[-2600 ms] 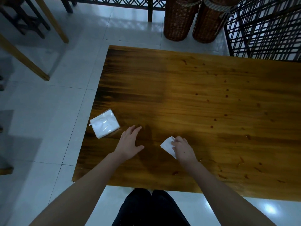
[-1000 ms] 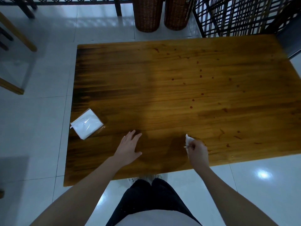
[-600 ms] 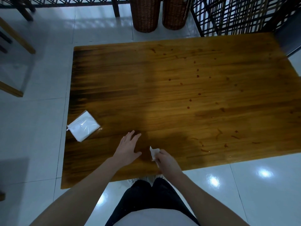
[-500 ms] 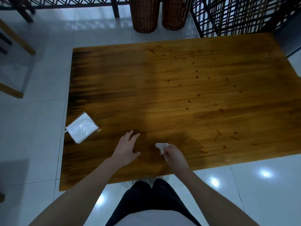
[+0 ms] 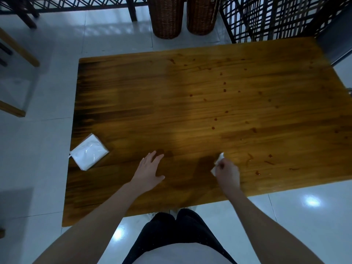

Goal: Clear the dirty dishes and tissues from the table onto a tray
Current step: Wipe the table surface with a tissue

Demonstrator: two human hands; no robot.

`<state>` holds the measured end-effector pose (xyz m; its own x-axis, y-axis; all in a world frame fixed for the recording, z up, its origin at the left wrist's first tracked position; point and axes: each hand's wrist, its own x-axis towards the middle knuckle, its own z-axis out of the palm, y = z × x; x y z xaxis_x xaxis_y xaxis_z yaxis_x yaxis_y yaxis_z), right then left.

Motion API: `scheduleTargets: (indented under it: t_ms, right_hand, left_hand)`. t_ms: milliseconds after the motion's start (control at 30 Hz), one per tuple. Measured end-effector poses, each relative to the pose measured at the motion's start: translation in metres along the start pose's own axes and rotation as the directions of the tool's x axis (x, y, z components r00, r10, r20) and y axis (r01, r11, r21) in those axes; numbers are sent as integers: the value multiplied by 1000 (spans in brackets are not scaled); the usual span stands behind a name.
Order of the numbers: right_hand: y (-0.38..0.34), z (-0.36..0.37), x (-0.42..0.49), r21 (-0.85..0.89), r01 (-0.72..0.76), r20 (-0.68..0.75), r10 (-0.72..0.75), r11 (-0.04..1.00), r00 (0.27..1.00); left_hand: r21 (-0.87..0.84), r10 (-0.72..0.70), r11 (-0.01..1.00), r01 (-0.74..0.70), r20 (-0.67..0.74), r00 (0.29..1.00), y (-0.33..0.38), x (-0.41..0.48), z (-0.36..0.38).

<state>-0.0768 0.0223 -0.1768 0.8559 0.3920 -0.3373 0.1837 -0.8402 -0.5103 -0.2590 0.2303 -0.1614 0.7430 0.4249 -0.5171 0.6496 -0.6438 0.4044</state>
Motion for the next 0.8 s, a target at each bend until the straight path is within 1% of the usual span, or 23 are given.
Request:
scheduleTargets:
  t_ms: [67, 133, 200, 267, 333, 400, 500, 567, 600, 700, 800]
  right_hand:
    - [-13, 16, -14, -16, 77, 114, -75, 997, 991]
    - [-21, 28, -28, -46, 183, 193, -171, 982, 966]
    - [-20, 32, -35, -55, 284, 229, -265, 957, 937]
    - [-12, 28, -34, -62, 308, 229, -287, 949, 930]
    - [2, 18, -28, -84, 276, 197, -256, 957, 946]
    - [19, 3, -23, -80, 209, 142, -197, 975, 970]
    - [47, -20, -16, -23, 53, 39, -52, 998, 998]
    - [64, -33, -12, -3, -34, -43, 34, 999, 999]
    - [69, -36, -11, -4, -39, -64, 38, 999, 997]
    - [71, -33, -11, -29, -19, -61, 18, 999, 998]
    - [64, -25, -14, 10, -37, -73, 37, 999, 997]
  left_hand:
    - [-2, 6, 1000, -6, -2, 1000, 5, 1, 0]
    - [1, 14, 1000, -14, 0, 1000, 9, 3, 0]
    - [5, 21, 1000, -21, 8, 1000, 13, 4, 1]
    - [9, 27, 1000, -27, 9, 1000, 16, 6, 2]
    - [11, 34, 999, -34, 15, 999, 19, 7, 2]
    - [8, 32, 999, -32, 24, 999, 21, 8, 3]
    - [14, 28, 1000, -28, 33, 999, 27, 10, 5]
    - [19, 31, 999, -31, 38, 999, 31, 10, 7]
    - [21, 29, 999, -30, 37, 999, 33, 10, 7]
    - [21, 18, 1000, -19, 29, 999, 37, 10, 8]
    - [20, 10, 1000, -11, 15, 1000, 38, 8, 10]
